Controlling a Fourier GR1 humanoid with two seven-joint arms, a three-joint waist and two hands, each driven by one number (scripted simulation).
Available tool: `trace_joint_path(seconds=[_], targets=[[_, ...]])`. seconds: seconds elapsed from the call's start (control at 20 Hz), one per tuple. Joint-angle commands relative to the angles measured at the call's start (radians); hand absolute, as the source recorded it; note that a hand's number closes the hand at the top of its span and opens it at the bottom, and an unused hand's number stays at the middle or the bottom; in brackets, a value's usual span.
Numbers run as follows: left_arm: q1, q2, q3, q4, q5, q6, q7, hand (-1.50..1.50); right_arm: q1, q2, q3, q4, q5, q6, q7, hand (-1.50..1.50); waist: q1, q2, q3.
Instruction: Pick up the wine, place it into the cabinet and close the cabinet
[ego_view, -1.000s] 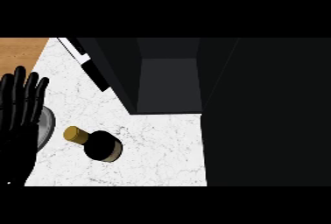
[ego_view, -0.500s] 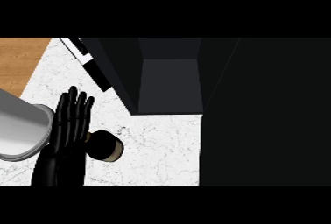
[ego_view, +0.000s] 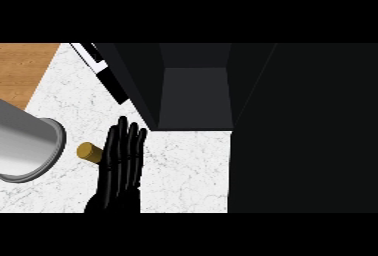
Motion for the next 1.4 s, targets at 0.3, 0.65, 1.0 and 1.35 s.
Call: trace_joint_path(seconds=[0.3, 0.65, 1.0, 1.35], targets=[[-0.168, 0.000, -0.077, -0.031, -0.155, 0.158, 0.247, -1.50, -0.059, -0.039, -0.079, -0.144, -0.116, -0.025, 0.209, -1.50, 0.001, 0.001, 0.000], [-0.170, 0.000, -0.120, -0.078, -0.315, 0.223, 0.393, -1.50, -0.118, 0.021, 0.020, -0.119, 0.025, -0.087, 0.208, -1.50, 0.004, -0.001, 0.000], [-0.124, 0.000, -0.045, -0.209, -0.418, 0.110, 0.504, -1.50, -0.127, 0.001, -0.043, -0.147, -0.040, -0.084, 0.262, -1.50, 0.005, -0.001, 0.000], [-0.029, 0.091, 0.032, -0.327, -0.356, 0.055, 0.494, -1.50, -0.070, -0.001, -0.018, -0.252, -0.035, -0.087, 0.294, -1.50, -0.001, -0.003, -0.001]])
